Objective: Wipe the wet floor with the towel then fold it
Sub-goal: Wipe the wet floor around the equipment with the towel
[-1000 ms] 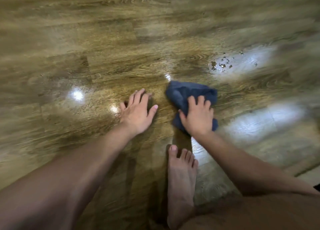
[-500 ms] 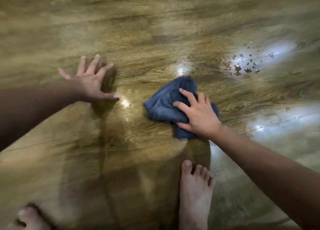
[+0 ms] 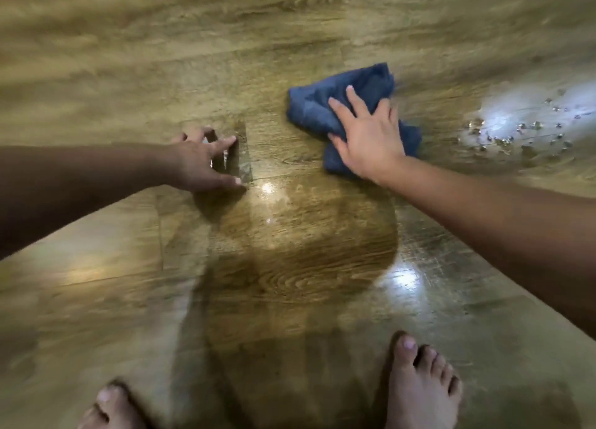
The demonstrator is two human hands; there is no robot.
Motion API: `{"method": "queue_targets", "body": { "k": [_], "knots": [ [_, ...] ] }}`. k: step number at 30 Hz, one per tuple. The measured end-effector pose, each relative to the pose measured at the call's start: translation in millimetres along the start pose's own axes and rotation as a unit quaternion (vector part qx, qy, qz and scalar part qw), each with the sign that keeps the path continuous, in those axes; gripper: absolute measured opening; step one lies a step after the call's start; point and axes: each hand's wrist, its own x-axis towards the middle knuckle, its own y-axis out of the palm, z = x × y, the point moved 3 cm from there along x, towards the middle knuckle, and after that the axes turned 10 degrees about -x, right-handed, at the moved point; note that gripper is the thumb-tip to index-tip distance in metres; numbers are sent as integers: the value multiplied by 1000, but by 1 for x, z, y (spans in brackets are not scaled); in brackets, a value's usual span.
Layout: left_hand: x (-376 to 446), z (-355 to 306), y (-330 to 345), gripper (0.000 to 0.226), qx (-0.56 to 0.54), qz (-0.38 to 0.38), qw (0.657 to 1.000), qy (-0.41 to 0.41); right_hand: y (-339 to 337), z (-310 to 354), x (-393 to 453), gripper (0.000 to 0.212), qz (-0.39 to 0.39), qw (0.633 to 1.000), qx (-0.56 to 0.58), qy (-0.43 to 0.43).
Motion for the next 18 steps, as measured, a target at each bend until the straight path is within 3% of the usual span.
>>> {"method": "queue_targets", "body": {
  "k": [3,6,8,10,12,15,18],
  "knots": [
    [-14,29,-9,82,76,31,995,63,0,26,-50,65,22,990,-29,-134],
    [-34,61,11,86,141,23,987,75,0,61,-122,76,13,952,-56,-302],
    [-48,82,30,93,79,-3,996,49,8,83,-166,77,1,902,-97,-421],
    [-60,99,50,93,-5,-54,998,10,15,96,-192,60,0,858,-129,-498],
    [-68,112,69,88,-61,-113,991,-20,17,101,-192,58,-6,830,-151,-537],
    [-72,119,89,83,-83,-146,985,-32,6,101,-155,74,-20,803,-173,-570],
    [-67,122,94,78,-80,-140,986,-40,-11,103,-93,78,-42,808,-193,-555]
  ]
}}
